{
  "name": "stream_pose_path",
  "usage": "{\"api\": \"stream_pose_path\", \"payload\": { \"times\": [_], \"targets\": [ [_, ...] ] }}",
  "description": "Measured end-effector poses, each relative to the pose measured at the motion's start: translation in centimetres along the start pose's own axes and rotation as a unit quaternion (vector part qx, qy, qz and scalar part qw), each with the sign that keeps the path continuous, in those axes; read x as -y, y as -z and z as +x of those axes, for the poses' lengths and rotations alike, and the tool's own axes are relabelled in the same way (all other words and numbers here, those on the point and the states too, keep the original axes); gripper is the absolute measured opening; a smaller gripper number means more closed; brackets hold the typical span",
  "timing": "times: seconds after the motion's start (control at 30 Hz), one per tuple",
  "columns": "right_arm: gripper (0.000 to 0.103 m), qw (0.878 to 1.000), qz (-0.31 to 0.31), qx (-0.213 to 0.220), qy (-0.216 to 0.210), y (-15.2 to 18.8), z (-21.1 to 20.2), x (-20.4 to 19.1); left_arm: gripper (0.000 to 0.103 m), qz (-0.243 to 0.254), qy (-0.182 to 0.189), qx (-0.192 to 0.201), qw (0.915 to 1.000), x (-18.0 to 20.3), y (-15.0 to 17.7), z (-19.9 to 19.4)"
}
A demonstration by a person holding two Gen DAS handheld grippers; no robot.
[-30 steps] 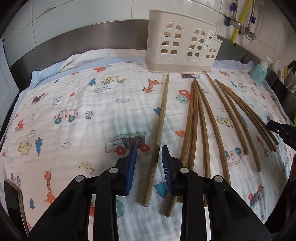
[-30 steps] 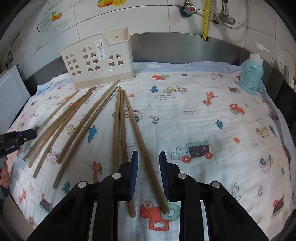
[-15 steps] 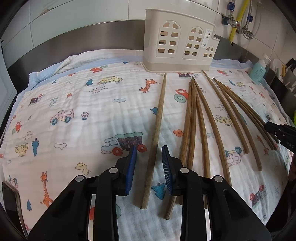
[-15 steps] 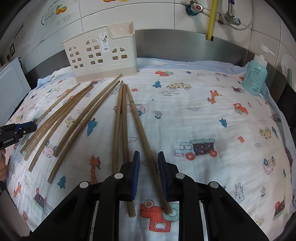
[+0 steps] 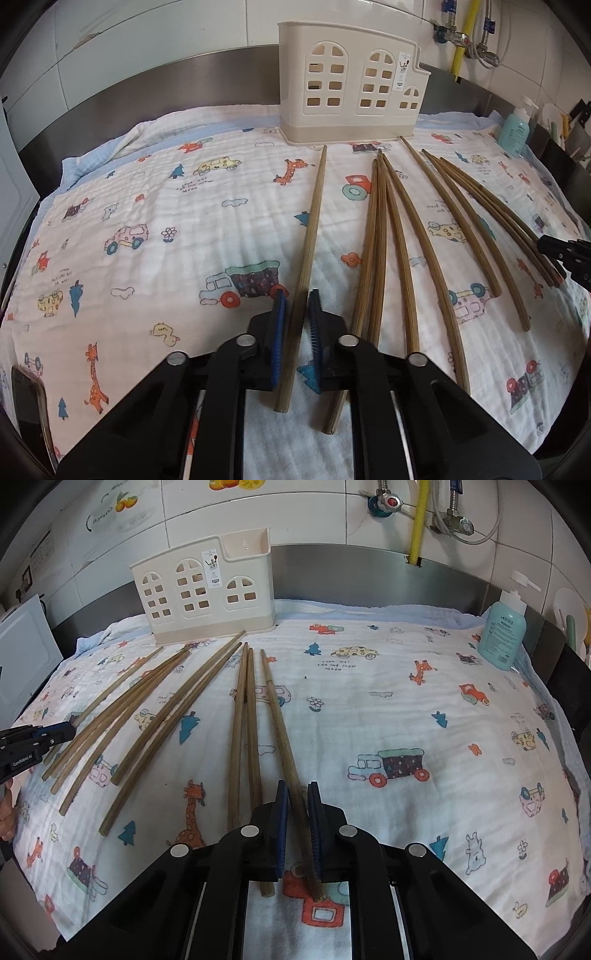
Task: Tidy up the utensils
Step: 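Lower the left gripper onto one wooden chopstick and close while the right gripper grasps another, then lift the left gripper's chopstick upright over the holder while the right gripper carries its own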
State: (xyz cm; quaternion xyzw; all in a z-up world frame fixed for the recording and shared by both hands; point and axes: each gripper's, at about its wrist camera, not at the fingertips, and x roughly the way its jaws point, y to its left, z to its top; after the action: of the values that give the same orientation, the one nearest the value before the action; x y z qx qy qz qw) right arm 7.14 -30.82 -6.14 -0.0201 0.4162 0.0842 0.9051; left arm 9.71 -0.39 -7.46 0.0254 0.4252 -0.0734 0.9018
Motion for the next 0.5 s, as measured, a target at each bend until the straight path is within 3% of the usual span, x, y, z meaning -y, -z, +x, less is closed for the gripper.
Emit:
{"api": "stream_pose_path", "payload": {
  "times": [0.5],
  "targets": [
    [0.007,0.997,0.004,0.073,0.0,-1.9,-6.0,-1.3,0.006,-0.027,0.035,0.026,0.9987,-0.9,-0.7,-3.1]
  ]
}}
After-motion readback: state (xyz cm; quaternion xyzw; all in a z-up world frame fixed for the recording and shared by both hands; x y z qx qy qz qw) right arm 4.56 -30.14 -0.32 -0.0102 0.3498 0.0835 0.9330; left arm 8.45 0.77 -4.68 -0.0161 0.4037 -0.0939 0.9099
